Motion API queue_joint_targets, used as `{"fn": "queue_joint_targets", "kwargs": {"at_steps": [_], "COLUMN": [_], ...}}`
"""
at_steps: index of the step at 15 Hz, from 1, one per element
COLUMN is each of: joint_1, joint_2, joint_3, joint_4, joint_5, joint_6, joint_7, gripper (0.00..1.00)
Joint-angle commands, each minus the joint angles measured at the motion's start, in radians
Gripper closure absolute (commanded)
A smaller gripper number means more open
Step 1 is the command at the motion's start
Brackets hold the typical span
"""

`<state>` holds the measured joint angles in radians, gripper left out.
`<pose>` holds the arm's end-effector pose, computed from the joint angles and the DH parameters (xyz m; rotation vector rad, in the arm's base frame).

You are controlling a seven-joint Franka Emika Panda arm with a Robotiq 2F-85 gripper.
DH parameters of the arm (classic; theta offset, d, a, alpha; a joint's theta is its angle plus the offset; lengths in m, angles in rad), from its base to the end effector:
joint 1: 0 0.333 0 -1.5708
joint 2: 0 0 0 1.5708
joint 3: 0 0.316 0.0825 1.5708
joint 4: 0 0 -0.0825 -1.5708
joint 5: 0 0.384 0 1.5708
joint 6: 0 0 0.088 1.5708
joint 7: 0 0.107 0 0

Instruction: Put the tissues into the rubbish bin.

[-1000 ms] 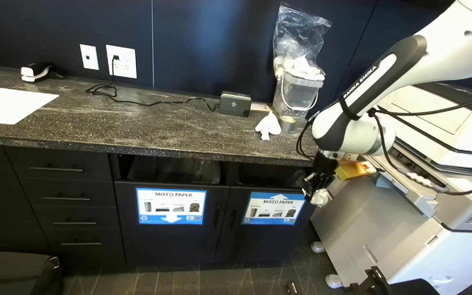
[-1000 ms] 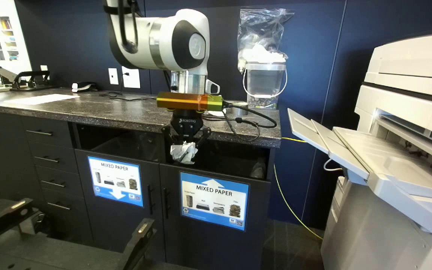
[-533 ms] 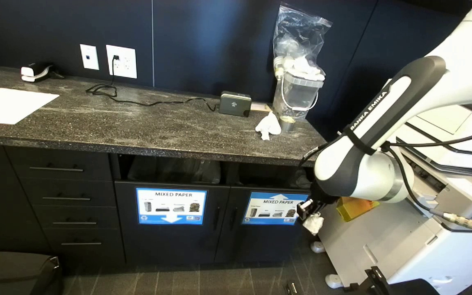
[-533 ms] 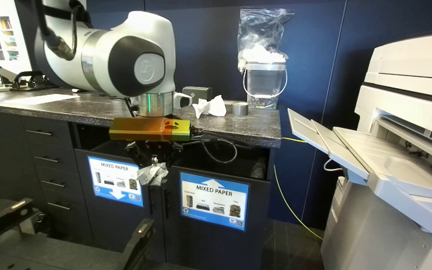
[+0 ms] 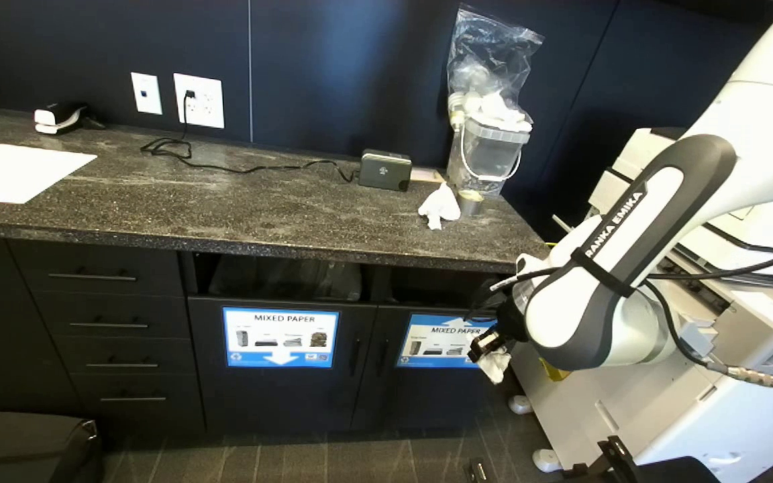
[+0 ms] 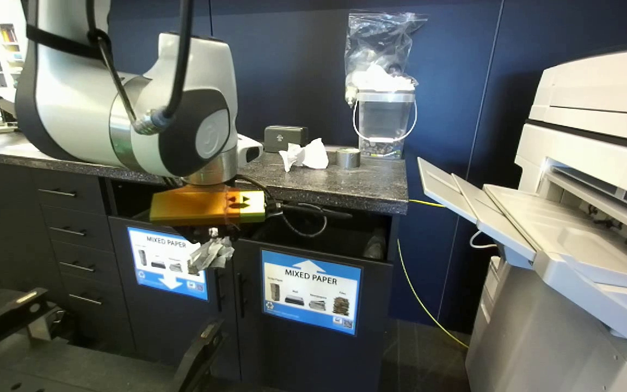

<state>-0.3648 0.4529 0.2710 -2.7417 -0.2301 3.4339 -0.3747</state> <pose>0.3889 0.0050 0.1204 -2.9416 -0.7026 -0.4495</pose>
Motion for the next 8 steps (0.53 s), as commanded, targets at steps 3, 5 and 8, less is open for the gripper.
{"fn": "queue_joint_targets", "kwargs": {"at_steps": [3, 5, 8], "joint_1": [0.099, 0.129, 0.167], "joint_2": [0.143, 0.218, 0.331], "joint_3": [-0.140, -0.180, -0.219], "joint_4": [0.063, 0.106, 0.177], "joint_5": [-0.111, -0.129, -0.145], "joint_6": [0.219, 0.288, 0.386], "joint_7": [0.029, 0.020, 0.016], "gripper": [0.86, 0.86, 0.86]}}
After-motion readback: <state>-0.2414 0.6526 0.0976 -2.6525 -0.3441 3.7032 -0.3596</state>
